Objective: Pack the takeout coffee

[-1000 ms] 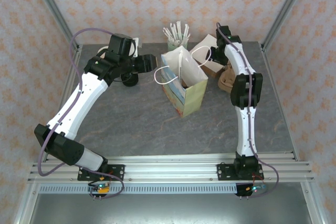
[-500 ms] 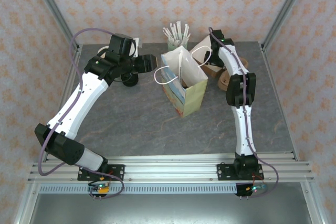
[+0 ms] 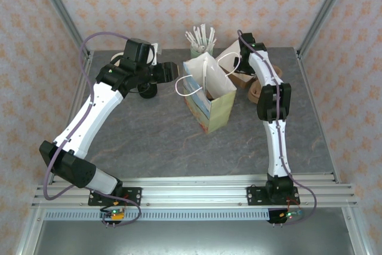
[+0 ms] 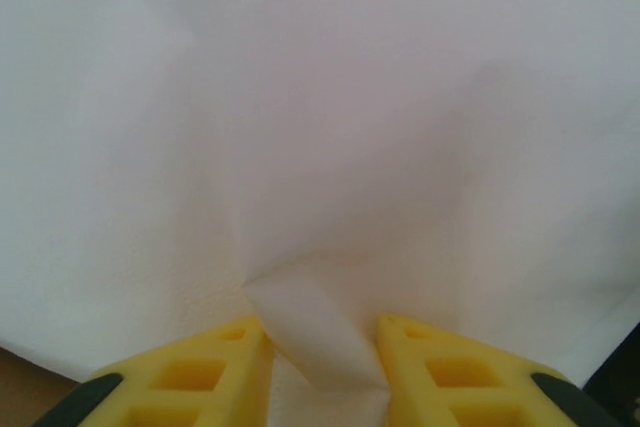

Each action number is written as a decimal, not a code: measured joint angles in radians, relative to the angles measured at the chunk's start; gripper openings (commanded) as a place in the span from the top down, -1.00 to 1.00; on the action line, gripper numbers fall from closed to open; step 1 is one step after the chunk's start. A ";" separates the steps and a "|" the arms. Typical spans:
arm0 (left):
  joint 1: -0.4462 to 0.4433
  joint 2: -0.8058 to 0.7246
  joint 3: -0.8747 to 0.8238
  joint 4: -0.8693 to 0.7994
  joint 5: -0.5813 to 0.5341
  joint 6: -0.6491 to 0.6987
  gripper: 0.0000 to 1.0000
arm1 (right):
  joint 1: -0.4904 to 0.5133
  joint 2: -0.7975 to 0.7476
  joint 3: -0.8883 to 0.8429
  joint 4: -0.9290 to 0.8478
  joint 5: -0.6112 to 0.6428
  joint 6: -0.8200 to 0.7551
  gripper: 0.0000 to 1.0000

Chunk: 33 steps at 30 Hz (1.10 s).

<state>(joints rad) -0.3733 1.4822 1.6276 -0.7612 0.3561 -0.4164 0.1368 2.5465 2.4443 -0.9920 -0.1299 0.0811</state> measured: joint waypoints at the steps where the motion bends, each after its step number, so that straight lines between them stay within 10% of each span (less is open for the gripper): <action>1: 0.000 0.000 0.000 0.000 0.000 0.000 -0.34 | 0.000 0.000 0.002 0.000 0.000 0.000 0.51; 20: 0.000 0.000 0.008 -0.006 0.000 0.000 -0.34 | -0.001 -0.034 0.043 -0.023 0.000 -0.004 0.97; 33: 0.000 -0.001 0.008 -0.010 0.000 0.000 -0.34 | -0.003 -0.403 -0.053 -0.013 0.000 -0.004 1.00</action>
<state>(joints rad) -0.3733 1.4815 1.6356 -0.7708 0.3557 -0.4168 0.1341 2.1433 2.3917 -1.0050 -0.1299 0.0772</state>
